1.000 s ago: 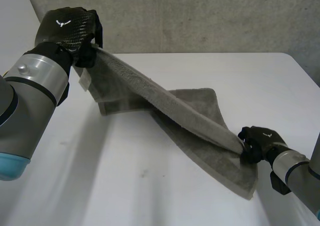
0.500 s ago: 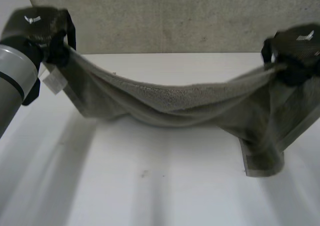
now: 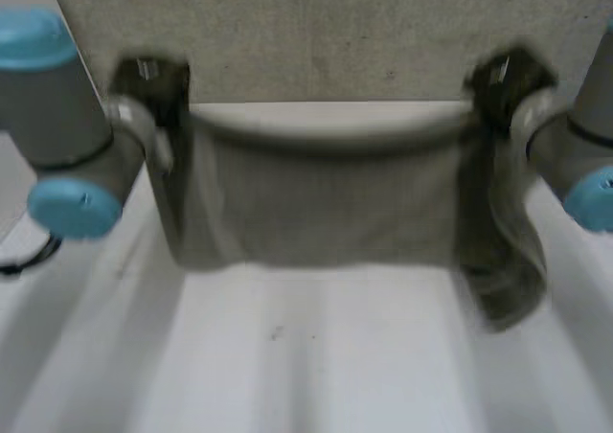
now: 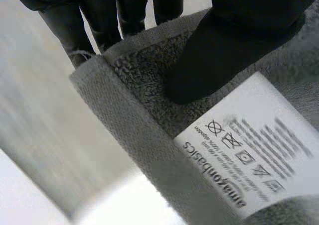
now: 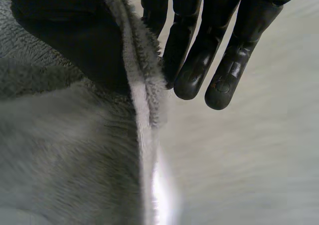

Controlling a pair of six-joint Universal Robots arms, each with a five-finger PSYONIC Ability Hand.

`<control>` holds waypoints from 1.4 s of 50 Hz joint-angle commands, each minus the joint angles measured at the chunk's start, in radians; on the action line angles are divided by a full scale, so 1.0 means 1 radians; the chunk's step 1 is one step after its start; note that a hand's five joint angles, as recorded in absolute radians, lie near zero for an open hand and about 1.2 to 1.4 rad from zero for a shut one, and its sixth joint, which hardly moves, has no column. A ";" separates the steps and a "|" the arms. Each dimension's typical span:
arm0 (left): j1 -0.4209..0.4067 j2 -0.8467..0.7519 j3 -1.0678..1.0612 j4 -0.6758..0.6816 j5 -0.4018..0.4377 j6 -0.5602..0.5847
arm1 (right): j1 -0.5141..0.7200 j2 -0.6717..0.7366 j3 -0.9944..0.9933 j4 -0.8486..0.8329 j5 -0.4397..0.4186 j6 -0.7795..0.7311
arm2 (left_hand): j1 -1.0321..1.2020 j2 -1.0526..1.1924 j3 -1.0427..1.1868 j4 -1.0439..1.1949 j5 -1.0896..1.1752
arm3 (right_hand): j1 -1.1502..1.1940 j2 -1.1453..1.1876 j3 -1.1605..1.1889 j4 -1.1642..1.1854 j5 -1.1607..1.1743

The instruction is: Fold the towel.

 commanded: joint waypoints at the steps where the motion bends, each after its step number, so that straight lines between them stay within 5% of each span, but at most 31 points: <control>1: 0.009 0.019 0.236 0.350 -0.006 -0.008 | 0.033 -0.120 -0.036 -0.511 0.007 -0.045 | 0.194 0.178 0.180 0.178 0.185 | 0.479 0.224 0.216 0.208 0.235; 4: 0.011 0.054 0.209 0.417 -0.009 -0.012 | 0.039 -0.175 0.042 -0.555 -0.049 -0.041 | 0.194 0.178 0.180 0.178 0.185 | 0.479 0.224 0.216 0.208 0.235; 15: 0.020 0.150 -0.293 0.406 0.002 -0.033 | 0.039 -0.180 0.373 -0.235 -0.117 0.011 | 0.194 0.178 0.180 0.178 0.185 | 0.479 0.224 0.216 0.208 0.235; 23: 0.026 0.095 -0.618 0.482 0.002 -0.027 | 0.025 -0.017 0.507 -0.229 -0.207 0.140 | 0.194 0.178 0.180 0.178 0.185 | 0.479 0.224 0.216 0.208 0.235; 31: 0.060 0.097 -0.689 0.480 -0.001 -0.030 | 0.016 0.060 0.548 -0.221 -0.226 0.340 | 0.194 0.178 0.180 0.178 0.185 | 0.357 0.101 0.094 0.086 0.113; 34: 0.081 0.115 -0.704 0.480 0.002 -0.030 | -0.004 0.052 0.568 -0.221 -0.224 0.450 | 0.194 0.178 0.180 0.178 0.185 | 0.036 -0.220 -0.227 -0.235 -0.208; 41: 0.087 0.141 -0.710 0.479 -0.004 -0.033 | -0.057 0.008 0.611 -0.218 -0.211 0.629 | 0.194 0.178 0.180 0.178 0.185 | -0.306 -0.562 -0.569 -0.577 -0.550; 50: 0.092 0.163 -0.721 0.476 -0.004 -0.033 | -0.162 -0.080 0.741 -0.233 -0.215 0.796 | 0.194 0.178 0.180 0.178 0.185 | -0.304 -0.559 -0.566 -0.575 -0.547; 70: 0.092 0.164 -0.730 0.457 -0.004 -0.031 | -0.263 -0.121 0.870 -0.292 -0.214 0.793 | 0.194 0.178 0.180 0.178 0.185 | -0.098 -0.354 -0.361 -0.369 -0.342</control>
